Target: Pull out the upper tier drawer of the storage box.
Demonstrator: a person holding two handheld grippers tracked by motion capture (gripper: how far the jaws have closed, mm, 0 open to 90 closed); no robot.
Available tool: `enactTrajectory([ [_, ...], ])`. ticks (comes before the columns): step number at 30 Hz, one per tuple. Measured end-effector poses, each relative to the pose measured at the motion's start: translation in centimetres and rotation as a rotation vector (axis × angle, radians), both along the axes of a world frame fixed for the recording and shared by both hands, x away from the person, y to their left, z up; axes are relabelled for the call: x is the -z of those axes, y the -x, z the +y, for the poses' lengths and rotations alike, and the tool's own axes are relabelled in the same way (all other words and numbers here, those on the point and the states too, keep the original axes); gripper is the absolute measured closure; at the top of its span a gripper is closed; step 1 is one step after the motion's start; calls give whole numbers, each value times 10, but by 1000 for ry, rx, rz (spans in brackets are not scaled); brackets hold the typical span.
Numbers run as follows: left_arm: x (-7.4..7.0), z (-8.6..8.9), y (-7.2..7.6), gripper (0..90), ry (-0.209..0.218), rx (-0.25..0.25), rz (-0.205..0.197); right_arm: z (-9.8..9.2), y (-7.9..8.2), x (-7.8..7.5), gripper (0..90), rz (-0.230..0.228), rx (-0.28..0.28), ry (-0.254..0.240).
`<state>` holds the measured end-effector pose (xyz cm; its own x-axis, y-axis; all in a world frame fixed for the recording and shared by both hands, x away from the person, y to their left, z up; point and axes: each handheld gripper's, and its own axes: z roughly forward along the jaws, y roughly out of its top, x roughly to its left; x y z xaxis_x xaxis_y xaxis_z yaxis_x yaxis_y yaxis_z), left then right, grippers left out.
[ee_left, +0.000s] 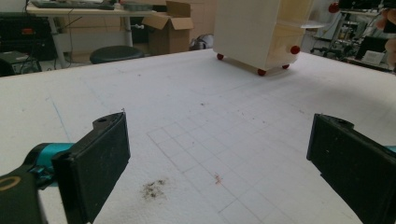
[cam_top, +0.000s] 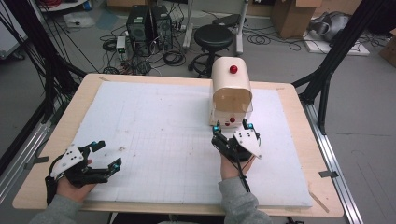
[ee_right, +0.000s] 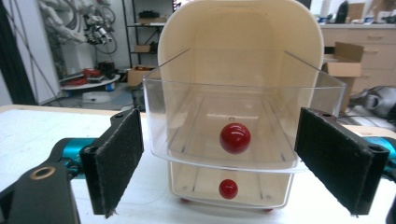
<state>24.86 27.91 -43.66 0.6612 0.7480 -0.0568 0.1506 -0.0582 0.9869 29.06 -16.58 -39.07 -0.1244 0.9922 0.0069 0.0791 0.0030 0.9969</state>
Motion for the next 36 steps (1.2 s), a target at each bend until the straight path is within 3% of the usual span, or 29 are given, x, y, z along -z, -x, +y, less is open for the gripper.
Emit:
enactTrajectory([
  [10,-2,-4,-1,61,11,20,-12,-22,3,-3,144,68,-134,5],
  [18,-3,-6,-1,59,25,32,-9,-60,5,-4,140,135,-289,8],
  [20,-3,-7,-2,58,29,36,-8,-72,5,-3,128,156,-326,-18],
  [24,-4,-8,-3,53,39,41,-17,-99,8,0,121,148,-356,-38],
  [29,-6,-9,-2,53,48,43,-31,-123,13,3,120,145,-424,-16],
  [36,-7,-8,-2,53,53,40,-40,-149,24,9,121,148,-445,-21],
])
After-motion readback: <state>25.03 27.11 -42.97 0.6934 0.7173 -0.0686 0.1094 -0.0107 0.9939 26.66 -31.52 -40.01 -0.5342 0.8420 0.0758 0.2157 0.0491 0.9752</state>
